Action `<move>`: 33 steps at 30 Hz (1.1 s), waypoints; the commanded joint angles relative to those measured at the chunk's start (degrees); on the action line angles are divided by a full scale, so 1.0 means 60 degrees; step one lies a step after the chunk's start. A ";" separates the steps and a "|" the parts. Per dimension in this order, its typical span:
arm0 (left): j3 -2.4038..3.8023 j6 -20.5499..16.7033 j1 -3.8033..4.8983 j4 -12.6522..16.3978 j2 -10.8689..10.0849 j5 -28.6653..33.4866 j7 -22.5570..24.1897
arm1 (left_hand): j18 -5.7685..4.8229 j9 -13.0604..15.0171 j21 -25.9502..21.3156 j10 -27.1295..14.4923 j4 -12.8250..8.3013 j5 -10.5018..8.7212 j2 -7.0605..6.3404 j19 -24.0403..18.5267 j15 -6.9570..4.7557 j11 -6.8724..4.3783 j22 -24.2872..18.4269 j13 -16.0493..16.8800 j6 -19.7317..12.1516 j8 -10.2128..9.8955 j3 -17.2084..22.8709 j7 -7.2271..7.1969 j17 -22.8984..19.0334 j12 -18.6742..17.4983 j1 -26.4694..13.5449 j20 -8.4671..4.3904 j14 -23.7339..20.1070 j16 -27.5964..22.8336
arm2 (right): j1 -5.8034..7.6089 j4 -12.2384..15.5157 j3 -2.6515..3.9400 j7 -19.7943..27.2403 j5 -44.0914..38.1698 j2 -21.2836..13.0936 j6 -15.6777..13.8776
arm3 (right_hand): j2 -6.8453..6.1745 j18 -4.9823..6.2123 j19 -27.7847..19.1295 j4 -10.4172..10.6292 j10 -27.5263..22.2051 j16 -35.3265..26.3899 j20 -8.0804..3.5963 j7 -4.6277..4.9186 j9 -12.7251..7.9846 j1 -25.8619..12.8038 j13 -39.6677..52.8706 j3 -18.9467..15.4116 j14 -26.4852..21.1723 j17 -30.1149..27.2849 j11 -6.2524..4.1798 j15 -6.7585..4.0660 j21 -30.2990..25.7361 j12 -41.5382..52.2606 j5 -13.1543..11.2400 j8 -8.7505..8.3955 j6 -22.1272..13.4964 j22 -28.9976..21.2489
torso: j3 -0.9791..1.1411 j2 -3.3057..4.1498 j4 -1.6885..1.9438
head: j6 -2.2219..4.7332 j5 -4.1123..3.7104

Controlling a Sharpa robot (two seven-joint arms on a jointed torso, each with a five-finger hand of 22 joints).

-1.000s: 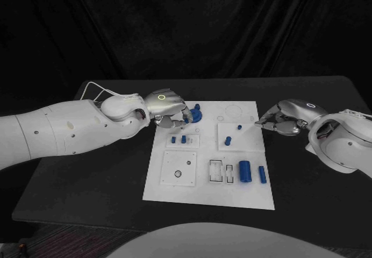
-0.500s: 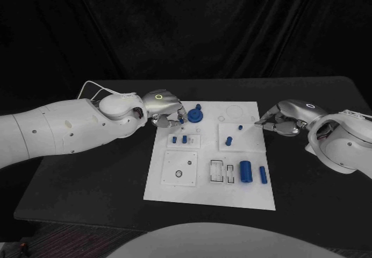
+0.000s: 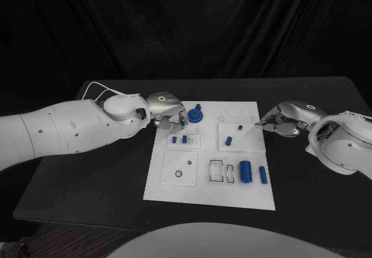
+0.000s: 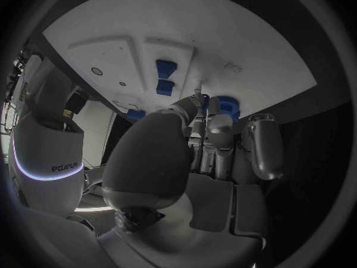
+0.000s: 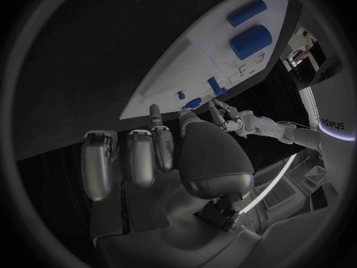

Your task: Assemble the parts on the task board

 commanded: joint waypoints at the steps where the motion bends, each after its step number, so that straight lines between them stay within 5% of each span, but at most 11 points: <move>1: 0.0006 0.0188 -0.0023 -0.0010 0.0017 0.0009 0.0021 | 0.0017 0.0009 -0.0073 -0.0060 0.0033 -0.0040 0.0010 -0.0080 -0.0002 0.0041 0.1621 -0.0018 -0.0049 -0.0066 0.0024 0.0001 -0.0034 -0.0044 -0.0073 0.0014 -0.0069 -0.0031 | -0.0029 -0.0002 0.0006 0.0025 0.0118 -0.0003 -0.0053 | 0.0039 0.0013 0.0793 -0.0007 -0.0023 -0.0031 0.0068 -0.0020 -0.0014 0.0095 -0.0024 -0.0027 0.0654 0.0540 0.0055 0.0064 -0.0062 -0.0064 0.0043 -0.0060 0.0056 0.2399 | -0.0011 0.0015 0.0006 | -0.0002 0.0005; 33: 0.0005 0.0384 -0.0119 0.0178 -0.0060 0.0009 0.0072 | 0.0022 0.0005 -0.0115 -0.0069 0.0051 -0.0085 -0.0036 -0.0102 0.0015 0.0051 0.1613 -0.0030 -0.0049 -0.0069 0.0002 0.0004 -0.0121 -0.0077 -0.0146 0.0022 -0.0126 -0.0086 | -0.0041 -0.0014 0.0006 0.0017 0.0156 0.0004 -0.0037 | 0.0038 0.0014 0.0792 -0.0016 -0.0029 -0.0032 0.0068 -0.0013 -0.0017 0.0112 -0.0044 -0.0027 0.0654 0.0537 0.0059 0.0066 -0.0064 -0.0084 0.0044 -0.0065 0.0056 0.2399 | 0.0011 0.0004 -0.0007 | -0.0002 0.0019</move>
